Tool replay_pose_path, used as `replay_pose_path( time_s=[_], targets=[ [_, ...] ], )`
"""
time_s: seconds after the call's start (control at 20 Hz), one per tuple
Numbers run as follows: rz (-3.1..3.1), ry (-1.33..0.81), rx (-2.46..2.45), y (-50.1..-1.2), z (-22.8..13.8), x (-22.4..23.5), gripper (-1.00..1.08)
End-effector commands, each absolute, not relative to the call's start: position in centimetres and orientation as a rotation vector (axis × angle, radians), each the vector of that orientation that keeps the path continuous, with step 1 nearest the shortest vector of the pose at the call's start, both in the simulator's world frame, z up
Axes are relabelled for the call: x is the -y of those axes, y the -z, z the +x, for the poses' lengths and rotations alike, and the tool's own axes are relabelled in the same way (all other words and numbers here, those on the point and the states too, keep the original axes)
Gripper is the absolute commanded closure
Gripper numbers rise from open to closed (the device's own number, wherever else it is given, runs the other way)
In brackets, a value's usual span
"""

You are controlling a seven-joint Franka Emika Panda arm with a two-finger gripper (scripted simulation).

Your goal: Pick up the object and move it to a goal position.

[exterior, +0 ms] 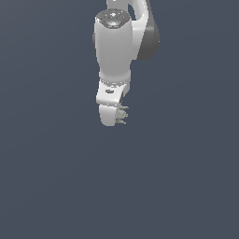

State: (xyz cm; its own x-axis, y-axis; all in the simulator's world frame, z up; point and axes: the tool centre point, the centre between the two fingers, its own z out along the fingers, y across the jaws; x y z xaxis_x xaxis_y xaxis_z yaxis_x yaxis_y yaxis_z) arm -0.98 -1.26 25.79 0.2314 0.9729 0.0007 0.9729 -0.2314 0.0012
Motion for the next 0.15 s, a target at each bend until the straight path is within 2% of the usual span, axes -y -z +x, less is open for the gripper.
replay_pose_path(
  time_s=[0.0, 0.1],
  targets=[
    [2.466, -0.001, -1.947, -26.26, -0.99, 1.27, 1.08],
    [2.466, 0.000, -1.946, -26.31, -0.95, 1.31, 1.08]
  ],
)
